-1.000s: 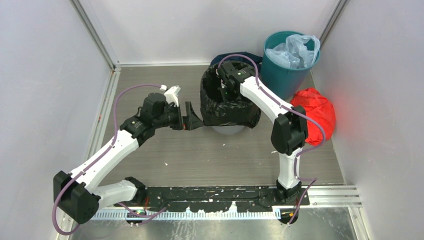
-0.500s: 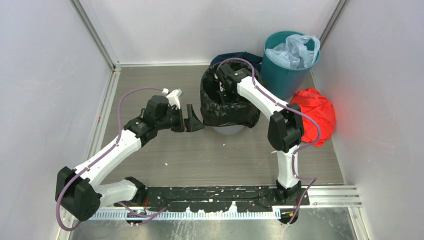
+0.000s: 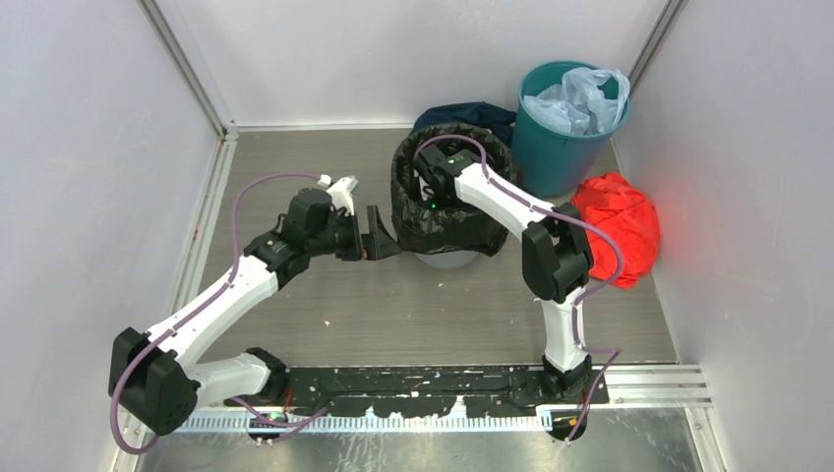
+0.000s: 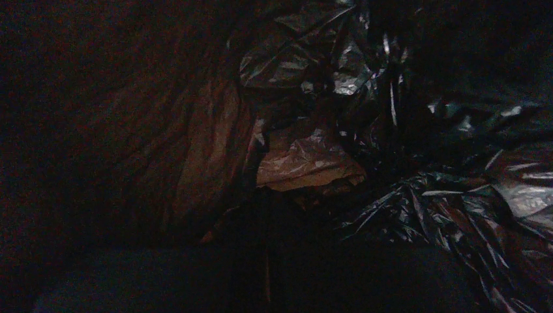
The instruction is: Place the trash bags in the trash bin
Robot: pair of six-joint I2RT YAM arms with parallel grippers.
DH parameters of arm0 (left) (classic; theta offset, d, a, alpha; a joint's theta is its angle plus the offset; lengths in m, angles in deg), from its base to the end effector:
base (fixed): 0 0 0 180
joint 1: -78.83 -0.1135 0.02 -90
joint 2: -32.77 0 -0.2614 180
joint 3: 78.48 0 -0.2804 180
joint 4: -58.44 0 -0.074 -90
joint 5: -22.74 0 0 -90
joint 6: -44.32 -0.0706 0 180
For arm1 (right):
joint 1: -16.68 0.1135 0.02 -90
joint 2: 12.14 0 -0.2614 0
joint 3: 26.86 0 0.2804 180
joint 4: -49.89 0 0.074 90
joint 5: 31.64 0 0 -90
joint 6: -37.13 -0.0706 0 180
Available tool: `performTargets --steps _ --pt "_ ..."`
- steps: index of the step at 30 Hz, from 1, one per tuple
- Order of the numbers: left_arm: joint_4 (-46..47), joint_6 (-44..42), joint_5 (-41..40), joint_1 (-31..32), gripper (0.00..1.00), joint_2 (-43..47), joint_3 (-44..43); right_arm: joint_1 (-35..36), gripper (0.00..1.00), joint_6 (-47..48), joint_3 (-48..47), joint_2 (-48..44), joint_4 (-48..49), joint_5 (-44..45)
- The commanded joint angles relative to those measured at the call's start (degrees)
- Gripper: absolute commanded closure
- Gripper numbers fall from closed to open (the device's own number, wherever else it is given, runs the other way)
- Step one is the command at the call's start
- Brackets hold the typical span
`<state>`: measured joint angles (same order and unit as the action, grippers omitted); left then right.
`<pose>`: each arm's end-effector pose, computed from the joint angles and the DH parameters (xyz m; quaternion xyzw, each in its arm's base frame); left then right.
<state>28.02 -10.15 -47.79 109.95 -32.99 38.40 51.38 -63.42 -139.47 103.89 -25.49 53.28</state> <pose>0.2537 -0.1807 0.2623 0.0472 0.8689 -0.3823 0.3109 0.3604 0.2571 0.1901 -0.2122 0.9713 0.0782 0.0730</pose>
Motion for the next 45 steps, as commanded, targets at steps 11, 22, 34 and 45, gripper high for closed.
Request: performTargets --steps 11,22,34,45 --pt "-4.09 -2.57 -1.87 -0.18 0.05 5.28 -4.05 5.71 0.99 0.97 3.22 -3.82 1.67 -8.35" --pt "-9.21 -2.21 -3.87 -0.2 0.05 12.1 -4.23 10.07 0.99 0.8 7.29 -7.01 1.07 -9.79" --pt "-10.13 -2.26 -5.08 -0.22 0.05 14.96 -4.94 10.75 0.97 -1.68 7.54 -13.17 1.75 2.59" --pt "-11.65 -3.86 -5.38 -0.26 0.04 14.85 -6.88 10.82 0.97 -3.4 4.54 -17.0 4.37 6.84"
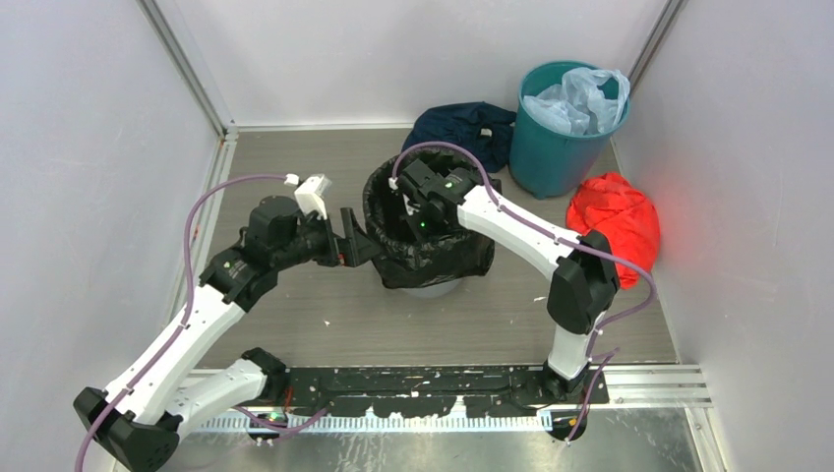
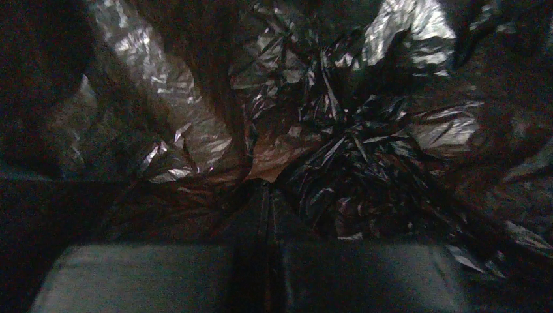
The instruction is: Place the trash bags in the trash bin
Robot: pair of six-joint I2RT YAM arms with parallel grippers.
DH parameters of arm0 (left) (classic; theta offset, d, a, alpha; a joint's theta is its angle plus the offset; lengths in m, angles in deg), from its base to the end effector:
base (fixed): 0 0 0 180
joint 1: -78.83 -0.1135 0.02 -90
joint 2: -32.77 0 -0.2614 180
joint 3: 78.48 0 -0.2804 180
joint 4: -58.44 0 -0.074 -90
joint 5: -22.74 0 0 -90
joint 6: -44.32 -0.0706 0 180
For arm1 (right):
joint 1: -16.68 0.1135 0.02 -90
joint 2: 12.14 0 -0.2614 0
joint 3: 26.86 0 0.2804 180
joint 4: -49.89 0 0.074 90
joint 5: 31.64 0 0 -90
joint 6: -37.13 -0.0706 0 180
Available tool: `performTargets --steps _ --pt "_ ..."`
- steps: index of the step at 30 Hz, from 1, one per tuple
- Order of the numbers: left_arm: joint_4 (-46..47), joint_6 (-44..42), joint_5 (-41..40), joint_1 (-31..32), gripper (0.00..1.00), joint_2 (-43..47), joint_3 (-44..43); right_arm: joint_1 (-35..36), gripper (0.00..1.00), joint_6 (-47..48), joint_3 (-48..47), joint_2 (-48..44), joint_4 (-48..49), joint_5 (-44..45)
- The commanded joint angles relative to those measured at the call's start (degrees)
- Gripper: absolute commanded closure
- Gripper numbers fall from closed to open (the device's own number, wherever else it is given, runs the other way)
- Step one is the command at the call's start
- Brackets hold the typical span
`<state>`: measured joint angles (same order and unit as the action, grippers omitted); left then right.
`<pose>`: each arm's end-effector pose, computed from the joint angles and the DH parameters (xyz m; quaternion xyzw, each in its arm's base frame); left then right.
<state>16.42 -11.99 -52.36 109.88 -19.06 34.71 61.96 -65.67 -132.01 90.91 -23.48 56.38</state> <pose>0.2100 -0.1476 0.3268 0.0482 0.8470 -0.3706 0.3781 0.2837 0.2900 0.2415 -0.2786 0.9464 0.0939 0.1340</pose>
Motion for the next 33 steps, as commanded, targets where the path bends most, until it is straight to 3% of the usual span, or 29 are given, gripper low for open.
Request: performTargets --steps 1,12,24,33 --pt "-0.18 -2.19 -0.96 -0.22 0.04 0.72 -3.42 0.18 0.97 -1.24 -3.34 -4.13 2.61 3.86" --pt "-3.47 -5.7 0.47 -0.88 0.04 -5.66 -9.14 0.22 0.98 -2.63 -8.53 -3.97 3.4 10.91" --pt "-4.91 -7.87 5.17 -2.14 0.03 -6.85 -10.5 0.1 0.98 -6.41 -8.76 -8.37 4.25 11.08" --pt "-9.64 -9.09 5.41 -2.82 0.0 -5.94 -14.46 -0.37 0.98 -4.99 -17.96 -5.84 -0.59 15.17"
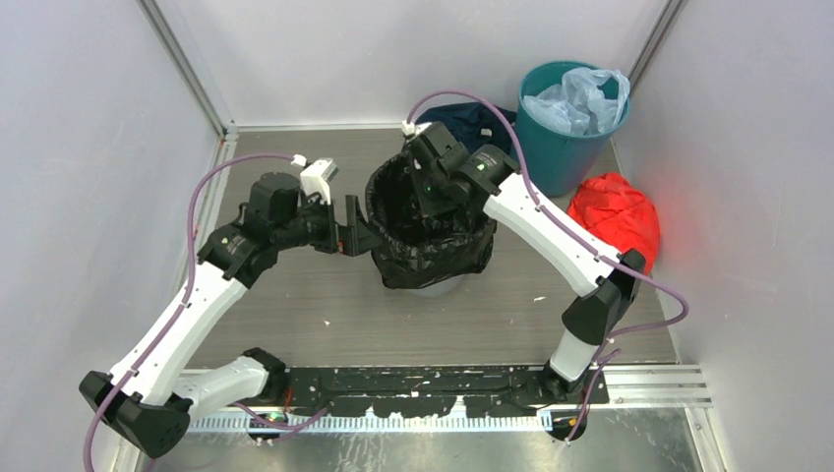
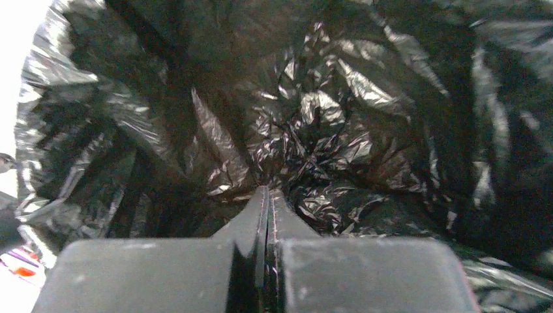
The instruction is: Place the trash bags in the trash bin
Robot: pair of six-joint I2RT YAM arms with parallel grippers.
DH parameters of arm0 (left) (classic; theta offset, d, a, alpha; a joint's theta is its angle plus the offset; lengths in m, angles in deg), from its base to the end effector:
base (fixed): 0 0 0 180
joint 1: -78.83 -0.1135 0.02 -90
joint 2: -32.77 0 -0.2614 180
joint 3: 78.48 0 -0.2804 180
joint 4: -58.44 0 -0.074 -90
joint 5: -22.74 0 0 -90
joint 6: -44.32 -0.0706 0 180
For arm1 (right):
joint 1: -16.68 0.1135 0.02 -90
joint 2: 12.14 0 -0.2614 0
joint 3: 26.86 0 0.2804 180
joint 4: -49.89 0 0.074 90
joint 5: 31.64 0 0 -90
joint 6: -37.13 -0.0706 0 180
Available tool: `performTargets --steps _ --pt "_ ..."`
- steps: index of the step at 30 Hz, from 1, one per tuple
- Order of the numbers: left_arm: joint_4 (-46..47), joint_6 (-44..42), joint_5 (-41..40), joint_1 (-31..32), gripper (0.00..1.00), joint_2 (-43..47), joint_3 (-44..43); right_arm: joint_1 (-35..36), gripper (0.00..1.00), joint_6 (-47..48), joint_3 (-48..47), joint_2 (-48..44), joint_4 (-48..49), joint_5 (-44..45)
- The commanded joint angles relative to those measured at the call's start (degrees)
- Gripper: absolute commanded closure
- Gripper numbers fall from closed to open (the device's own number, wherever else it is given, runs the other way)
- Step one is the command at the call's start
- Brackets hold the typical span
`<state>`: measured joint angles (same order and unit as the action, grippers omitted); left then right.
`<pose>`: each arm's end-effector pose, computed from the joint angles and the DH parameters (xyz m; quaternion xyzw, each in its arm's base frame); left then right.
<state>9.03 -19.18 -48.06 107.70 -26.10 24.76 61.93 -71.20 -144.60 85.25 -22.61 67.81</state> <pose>0.2267 -0.1515 0.3499 0.0992 0.8585 -0.3526 0.3589 0.2931 0.2792 0.3568 -0.1935 0.9231 0.1040 0.3158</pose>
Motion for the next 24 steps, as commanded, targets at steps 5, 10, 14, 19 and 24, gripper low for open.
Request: performTargets --steps 5,10,14,19,24 --pt "-4.56 -3.67 -0.45 -0.74 0.0 3.3 -7.03 -2.36 0.99 0.99 -6.69 1.21 -2.04 5.88" --pt "-4.89 -5.19 -5.68 -1.4 0.0 4.96 -6.44 -5.02 0.99 1.67 -2.23 1.46 -1.51 6.25" --pt "-3.48 -4.39 -9.3 -2.51 0.0 6.55 -4.75 -6.28 0.99 3.01 1.07 2.51 -1.84 6.54" --pt "-3.97 -3.78 -9.37 -7.17 0.0 4.49 -3.03 -7.9 0.99 3.61 8.01 3.22 3.45 1.83" --pt "0.49 -0.23 -2.93 -12.4 0.0 1.88 2.71 -8.19 0.99 2.32 15.43 3.94 9.71 -1.5"
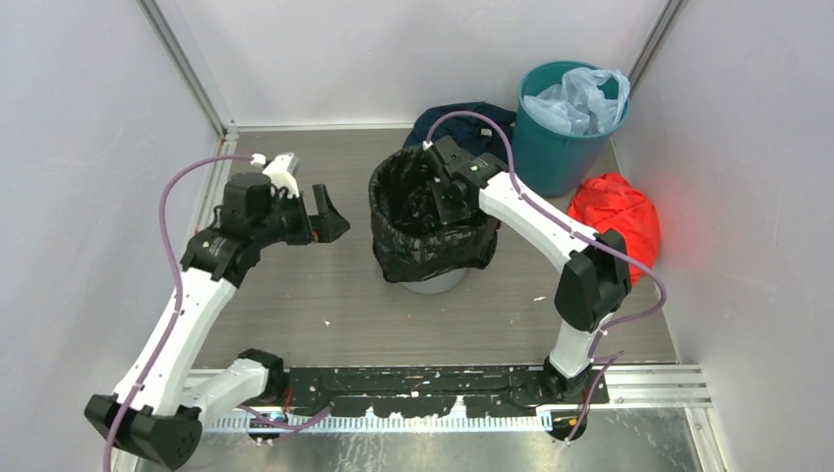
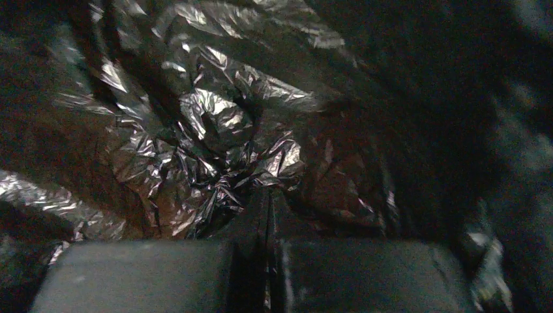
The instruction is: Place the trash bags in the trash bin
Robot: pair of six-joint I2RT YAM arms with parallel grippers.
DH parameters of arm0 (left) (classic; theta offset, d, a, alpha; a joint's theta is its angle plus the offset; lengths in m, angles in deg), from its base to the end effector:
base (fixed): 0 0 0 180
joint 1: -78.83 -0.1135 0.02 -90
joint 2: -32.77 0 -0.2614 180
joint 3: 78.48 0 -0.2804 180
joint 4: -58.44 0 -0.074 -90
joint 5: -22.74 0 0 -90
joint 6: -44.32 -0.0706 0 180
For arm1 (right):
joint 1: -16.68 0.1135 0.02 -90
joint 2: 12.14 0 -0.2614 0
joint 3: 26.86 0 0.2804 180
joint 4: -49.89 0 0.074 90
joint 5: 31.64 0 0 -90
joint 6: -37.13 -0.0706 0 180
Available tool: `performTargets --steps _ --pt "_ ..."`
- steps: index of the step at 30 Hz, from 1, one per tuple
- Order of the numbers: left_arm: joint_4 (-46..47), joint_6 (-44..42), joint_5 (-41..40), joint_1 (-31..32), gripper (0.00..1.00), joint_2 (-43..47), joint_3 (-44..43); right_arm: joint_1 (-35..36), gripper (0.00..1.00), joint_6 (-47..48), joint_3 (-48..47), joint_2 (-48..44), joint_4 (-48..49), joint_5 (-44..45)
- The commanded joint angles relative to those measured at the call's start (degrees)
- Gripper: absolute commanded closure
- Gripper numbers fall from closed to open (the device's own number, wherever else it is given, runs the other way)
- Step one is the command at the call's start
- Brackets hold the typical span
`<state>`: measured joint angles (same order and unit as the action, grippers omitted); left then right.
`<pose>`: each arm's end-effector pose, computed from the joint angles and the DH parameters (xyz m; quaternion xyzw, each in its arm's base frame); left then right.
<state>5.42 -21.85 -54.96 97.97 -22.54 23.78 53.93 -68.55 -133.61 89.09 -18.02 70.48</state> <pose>0.2346 -0.0973 0.3627 0.0177 0.8650 -0.2670 0.4244 0.3403 0.2402 0.2701 -0.1560 0.9533 0.0140 0.2581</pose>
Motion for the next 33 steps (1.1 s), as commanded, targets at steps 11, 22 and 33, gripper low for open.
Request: performTargets --steps 11,22,33 --pt "21.94 12.72 15.84 -2.79 0.04 -6.26 15.34 -0.15 0.99 -0.15 14.49 -3.75 10.1 -6.3" --pt "29.25 16.83 20.67 -2.79 0.07 -7.57 20.04 -0.15 0.99 1.04 11.08 -5.87 7.1 -5.7" --pt "33.32 17.67 18.28 -2.79 0.09 -8.22 25.12 -0.17 0.95 -0.14 4.02 -11.68 3.26 -11.2"
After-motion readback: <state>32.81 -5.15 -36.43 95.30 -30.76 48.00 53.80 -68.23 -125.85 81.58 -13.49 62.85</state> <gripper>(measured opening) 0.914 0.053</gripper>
